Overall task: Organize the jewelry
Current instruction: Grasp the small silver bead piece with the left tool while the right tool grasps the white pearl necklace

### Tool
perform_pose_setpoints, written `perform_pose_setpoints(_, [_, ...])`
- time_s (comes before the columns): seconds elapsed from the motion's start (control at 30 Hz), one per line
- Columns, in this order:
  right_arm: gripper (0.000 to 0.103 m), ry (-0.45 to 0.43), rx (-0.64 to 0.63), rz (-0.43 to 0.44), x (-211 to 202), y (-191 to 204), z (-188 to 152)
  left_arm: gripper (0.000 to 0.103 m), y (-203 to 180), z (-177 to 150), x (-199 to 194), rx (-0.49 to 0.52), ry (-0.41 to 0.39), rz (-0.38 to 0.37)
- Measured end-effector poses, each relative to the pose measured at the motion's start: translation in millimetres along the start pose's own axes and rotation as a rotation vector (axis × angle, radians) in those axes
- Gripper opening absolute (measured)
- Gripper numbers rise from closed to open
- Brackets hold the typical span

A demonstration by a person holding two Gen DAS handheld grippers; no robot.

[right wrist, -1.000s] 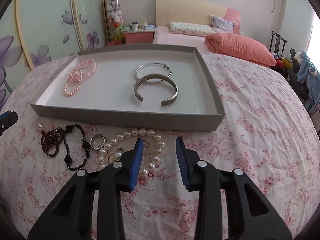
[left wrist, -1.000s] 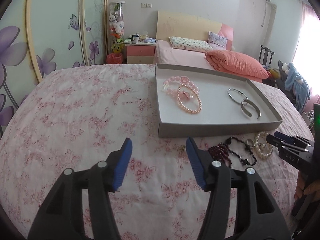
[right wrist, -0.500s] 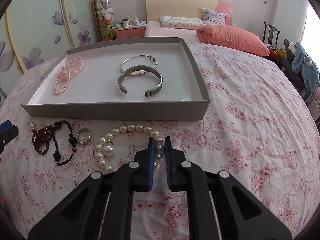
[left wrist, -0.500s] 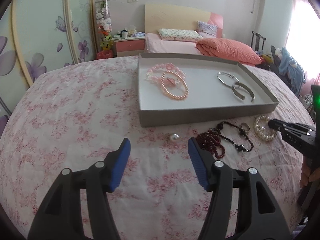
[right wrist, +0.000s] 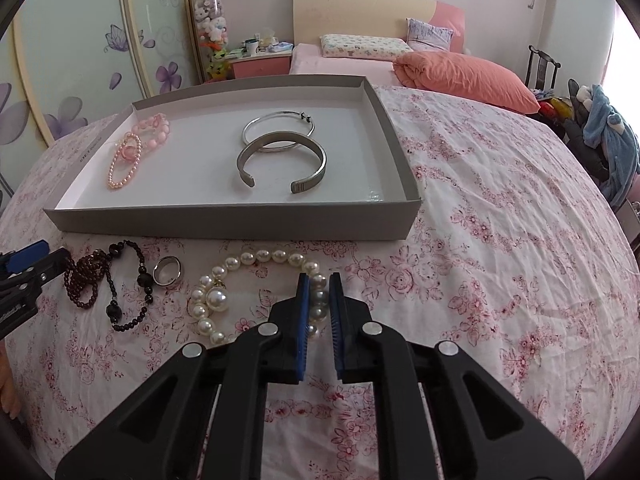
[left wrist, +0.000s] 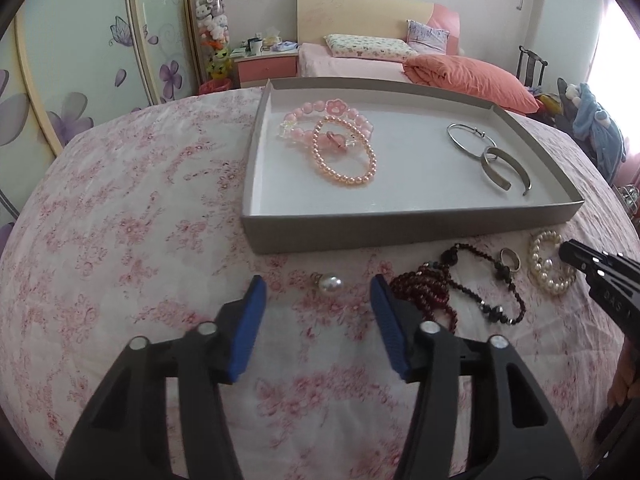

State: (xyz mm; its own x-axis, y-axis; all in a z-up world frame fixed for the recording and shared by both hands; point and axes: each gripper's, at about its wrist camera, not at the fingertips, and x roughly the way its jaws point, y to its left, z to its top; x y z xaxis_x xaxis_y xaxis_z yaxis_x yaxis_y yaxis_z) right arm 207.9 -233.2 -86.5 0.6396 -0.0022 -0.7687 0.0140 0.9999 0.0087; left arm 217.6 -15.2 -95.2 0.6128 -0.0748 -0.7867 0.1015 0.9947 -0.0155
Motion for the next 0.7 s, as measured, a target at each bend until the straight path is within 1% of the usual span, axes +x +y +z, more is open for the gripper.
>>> perform_pose_setpoints(0.03, [0.011, 0.0, 0.001, 0.001, 0.0, 0.3, -0.1, 0.047, -1.8, 0.9, 2.0, 0.0, 0.003, 0.004])
perform_pose_setpoints(0.07, [0.011, 0.0, 0.001, 0.002, -0.7, -0.1, -0.3, 0.041, -2.9, 1.0, 3.2, 0.002, 0.005, 0.007])
perform_pose_setpoints(0.13, [0.011, 0.0, 0.002, 0.003, -1.2, -1.5, -0.6, 0.035, -5.7, 2.0, 5.6, 0.007, -0.001, 0.029])
perform_pose_setpoints(0.2, [0.011, 0.0, 0.002, 0.003, -1.3, -1.4, -0.7, 0.018, -6.1, 2.6, 5.7, 0.005, -0.006, 0.033])
perform_pose_setpoints(0.23, [0.011, 0.0, 0.002, 0.003, -1.0, -1.8, -0.4, 0.017, -5.3, 2.6, 5.6, 0.003, -0.006, 0.035])
perform_pose_setpoints(0.4, [0.011, 0.001, -0.001, 0.0, -0.7, -3.0, 0.1, 0.017, -7.0, 2.6, 5.6, 0.012, -0.009, 0.045])
perform_pose_setpoints(0.57, [0.011, -0.001, -0.002, -0.001, -0.7, -2.6, 0.2, 0.016, -6.2, 2.4, 5.7, 0.012, -0.01, 0.037])
perform_pose_setpoints(0.7, [0.01, -0.009, 0.016, 0.036, -1.3, -4.8, 1.4, 0.016, -3.0, 1.1, 4.1, 0.008, -0.01, 0.028])
